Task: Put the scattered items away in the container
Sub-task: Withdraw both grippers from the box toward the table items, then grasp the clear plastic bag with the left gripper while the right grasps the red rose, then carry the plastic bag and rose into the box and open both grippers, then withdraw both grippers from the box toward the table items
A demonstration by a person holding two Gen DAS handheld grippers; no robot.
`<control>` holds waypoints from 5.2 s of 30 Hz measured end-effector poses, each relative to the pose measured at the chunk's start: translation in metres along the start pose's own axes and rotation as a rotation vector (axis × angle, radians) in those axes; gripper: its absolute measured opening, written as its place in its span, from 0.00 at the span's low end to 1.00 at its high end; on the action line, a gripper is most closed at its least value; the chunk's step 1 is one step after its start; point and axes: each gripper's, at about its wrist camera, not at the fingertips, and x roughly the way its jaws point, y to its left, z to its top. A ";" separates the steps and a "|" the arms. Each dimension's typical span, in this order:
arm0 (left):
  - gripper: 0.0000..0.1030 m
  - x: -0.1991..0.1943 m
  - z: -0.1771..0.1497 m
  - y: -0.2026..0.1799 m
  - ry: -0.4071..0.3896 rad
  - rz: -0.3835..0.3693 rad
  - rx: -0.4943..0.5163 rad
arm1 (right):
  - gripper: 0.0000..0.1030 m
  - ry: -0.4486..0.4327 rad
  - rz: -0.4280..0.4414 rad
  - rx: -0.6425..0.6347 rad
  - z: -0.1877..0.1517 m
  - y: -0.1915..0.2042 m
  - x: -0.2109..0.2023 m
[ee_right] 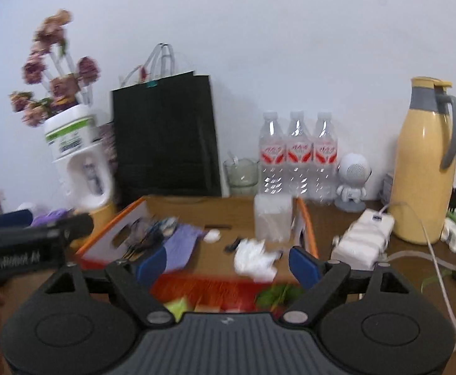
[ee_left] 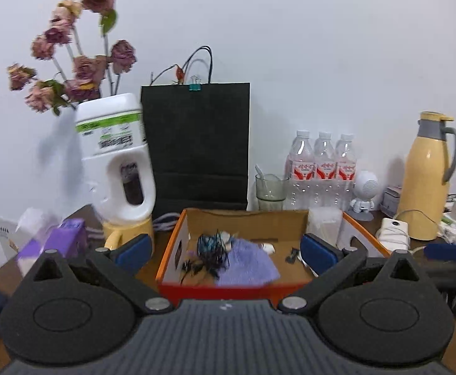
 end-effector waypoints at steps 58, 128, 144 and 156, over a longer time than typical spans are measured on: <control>0.17 0.050 -0.001 0.023 0.188 -0.309 -0.232 | 0.54 0.131 -0.015 -0.231 -0.040 -0.024 0.045; 0.25 0.250 0.029 -0.050 0.747 -0.189 -0.235 | 0.38 0.587 0.032 0.166 0.067 -0.086 0.189; 0.95 0.221 0.095 -0.036 0.759 -0.159 0.021 | 0.73 0.613 0.010 0.091 0.118 -0.074 0.174; 1.00 0.187 0.115 -0.023 0.730 -0.048 0.036 | 0.77 0.607 -0.024 0.108 0.132 -0.061 0.148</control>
